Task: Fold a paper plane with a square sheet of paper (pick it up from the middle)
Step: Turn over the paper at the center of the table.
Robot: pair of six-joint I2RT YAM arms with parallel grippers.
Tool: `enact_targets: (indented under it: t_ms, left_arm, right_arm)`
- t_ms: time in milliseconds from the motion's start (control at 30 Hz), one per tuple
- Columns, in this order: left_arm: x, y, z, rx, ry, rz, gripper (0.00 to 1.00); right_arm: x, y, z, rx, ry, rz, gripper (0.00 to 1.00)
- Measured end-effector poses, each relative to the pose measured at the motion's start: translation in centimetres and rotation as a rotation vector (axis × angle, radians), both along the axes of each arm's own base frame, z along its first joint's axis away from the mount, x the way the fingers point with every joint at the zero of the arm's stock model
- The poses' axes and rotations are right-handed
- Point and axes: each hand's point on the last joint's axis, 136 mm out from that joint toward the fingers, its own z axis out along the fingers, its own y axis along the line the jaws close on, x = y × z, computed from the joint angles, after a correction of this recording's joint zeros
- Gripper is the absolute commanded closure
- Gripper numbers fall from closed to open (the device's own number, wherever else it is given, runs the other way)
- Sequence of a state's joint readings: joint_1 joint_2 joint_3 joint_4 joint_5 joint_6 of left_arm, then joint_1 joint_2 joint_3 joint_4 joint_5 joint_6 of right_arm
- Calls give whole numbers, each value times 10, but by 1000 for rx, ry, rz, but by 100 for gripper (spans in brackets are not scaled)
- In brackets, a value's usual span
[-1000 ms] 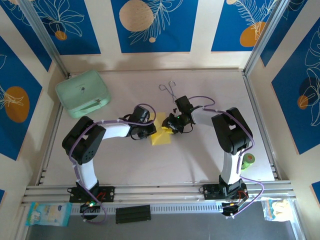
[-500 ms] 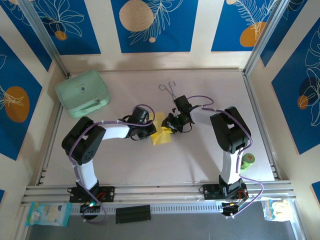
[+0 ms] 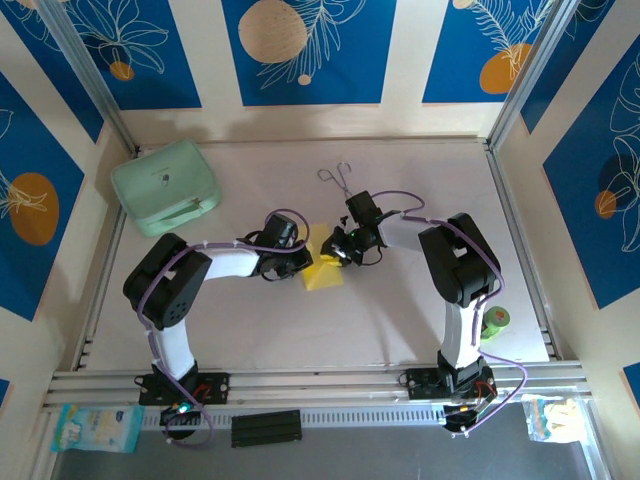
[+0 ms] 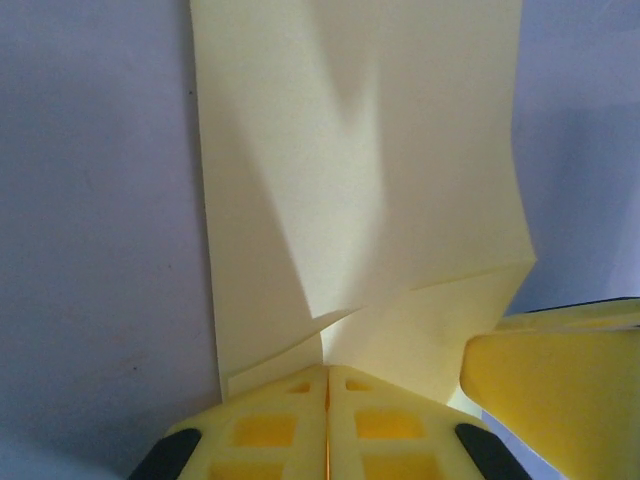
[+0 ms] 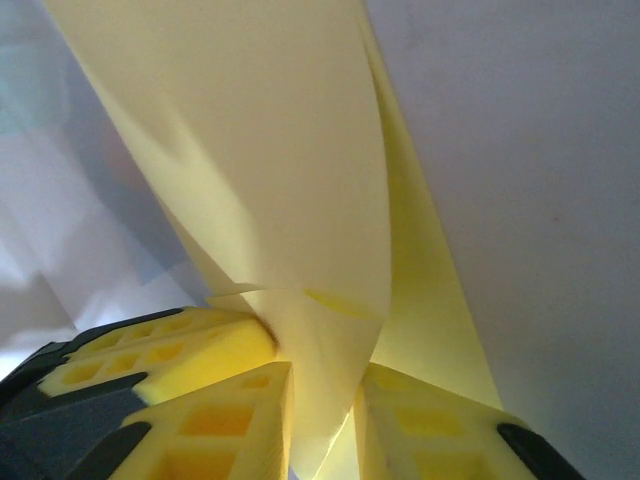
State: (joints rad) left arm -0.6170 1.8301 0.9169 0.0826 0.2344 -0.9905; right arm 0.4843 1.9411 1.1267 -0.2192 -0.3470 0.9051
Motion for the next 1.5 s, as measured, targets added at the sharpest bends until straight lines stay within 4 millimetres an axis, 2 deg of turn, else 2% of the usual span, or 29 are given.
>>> enact_targets:
  t_ms: [300,433,600,700,800,933,1033,1167,1300,1500]
  left_arm:
    - [0,0,0,-1,-1,1,91]
    - [0,0,0,-3,1,0,90]
    - [-1,5,3,-5,11,7,84]
    - [-1,13,16,-21,12,26,71]
    - [2,23,41,-65,-20,54,50]
    - [-3,35,79,-146,-73,75,28]
    - [-11,36,96,-199,-89,67,20]
    - [-22,31,99,-270,-69,49,14]
    - [-28,23,99,-328,-46,38,14]
    - [-26,6,103,-404,-37,14,20]
  right_arm:
    - [4,5,4,26,-38,17,86]
    - [3,7,4,27,-45,27,92]
    - [4,7,4,24,-59,37,97]
    - [5,7,5,28,-74,43,98]
    - [7,7,14,46,-102,43,98]
    - [15,9,46,129,-166,42,97]
    - [23,12,70,215,-194,28,97]
    - [27,14,85,305,-183,16,97]
    - [24,17,90,357,-150,13,97]
    - [21,21,100,428,-123,14,96]
